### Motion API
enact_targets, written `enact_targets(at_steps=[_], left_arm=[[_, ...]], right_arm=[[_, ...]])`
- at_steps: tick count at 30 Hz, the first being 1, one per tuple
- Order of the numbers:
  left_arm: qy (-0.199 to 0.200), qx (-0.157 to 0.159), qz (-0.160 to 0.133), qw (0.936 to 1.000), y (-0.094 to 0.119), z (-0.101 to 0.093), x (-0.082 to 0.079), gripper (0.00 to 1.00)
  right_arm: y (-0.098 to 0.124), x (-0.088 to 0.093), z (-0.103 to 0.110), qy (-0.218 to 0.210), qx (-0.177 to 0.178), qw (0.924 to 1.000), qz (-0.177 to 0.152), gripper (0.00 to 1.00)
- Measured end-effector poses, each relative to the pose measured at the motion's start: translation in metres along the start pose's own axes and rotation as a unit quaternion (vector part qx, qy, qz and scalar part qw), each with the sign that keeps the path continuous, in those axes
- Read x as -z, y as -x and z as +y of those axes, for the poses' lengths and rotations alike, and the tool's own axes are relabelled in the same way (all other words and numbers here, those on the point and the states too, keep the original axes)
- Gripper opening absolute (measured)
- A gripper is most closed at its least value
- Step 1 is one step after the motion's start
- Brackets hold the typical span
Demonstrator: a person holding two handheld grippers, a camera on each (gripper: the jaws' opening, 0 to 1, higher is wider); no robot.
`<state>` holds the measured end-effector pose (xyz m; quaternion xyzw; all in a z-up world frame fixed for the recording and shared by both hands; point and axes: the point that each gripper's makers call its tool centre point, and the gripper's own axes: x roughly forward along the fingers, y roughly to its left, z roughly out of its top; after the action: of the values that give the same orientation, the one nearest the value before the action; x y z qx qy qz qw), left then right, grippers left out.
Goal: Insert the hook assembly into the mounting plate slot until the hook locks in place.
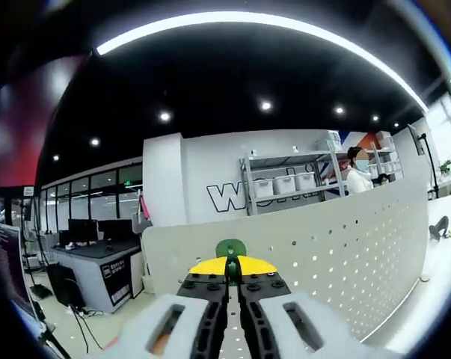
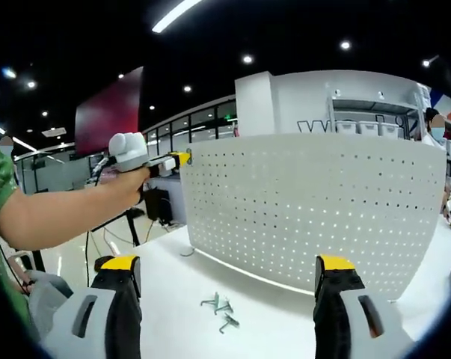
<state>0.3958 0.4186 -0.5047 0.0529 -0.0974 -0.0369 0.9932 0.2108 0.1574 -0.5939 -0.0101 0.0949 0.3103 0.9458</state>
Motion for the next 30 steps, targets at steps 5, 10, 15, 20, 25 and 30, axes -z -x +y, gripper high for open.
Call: enact_targets(at_steps=[5, 10, 15, 20, 25, 30], left_arm=[[-0.001, -0.003, 0.003, 1.0000, -0.004, 0.001, 0.002, 0.03], [-0.003, -0.002, -0.002, 1.0000, -0.009, 0.000, 0.000, 0.03], [-0.007, -0.005, 0.000, 1.0000, -0.014, 0.001, 0.001, 0.03], [-0.005, -0.004, 0.002, 1.0000, -0.017, 0.002, 0.004, 0.03], [-0.008, -0.003, 0.004, 1.0000, -0.020, 0.002, 0.007, 0.03], [-0.005, -0.005, 0.006, 1.0000, -0.022, 0.004, 0.011, 0.03]], right_arm=[[-0.002, 0.002, -0.001, -0.001, 0.001, 1.0000, 0.003, 0.99], [-0.003, 0.001, -0.002, -0.003, 0.001, 1.0000, 0.006, 0.98], [-0.002, 0.002, -0.003, -0.002, 0.002, 1.0000, 0.007, 0.98], [-0.005, 0.001, -0.005, -0.003, 0.003, 1.0000, 0.008, 0.97], [-0.006, 0.001, -0.004, -0.003, 0.002, 1.0000, 0.008, 0.97], [-0.006, 0.001, -0.005, -0.002, 0.003, 1.0000, 0.007, 0.97]])
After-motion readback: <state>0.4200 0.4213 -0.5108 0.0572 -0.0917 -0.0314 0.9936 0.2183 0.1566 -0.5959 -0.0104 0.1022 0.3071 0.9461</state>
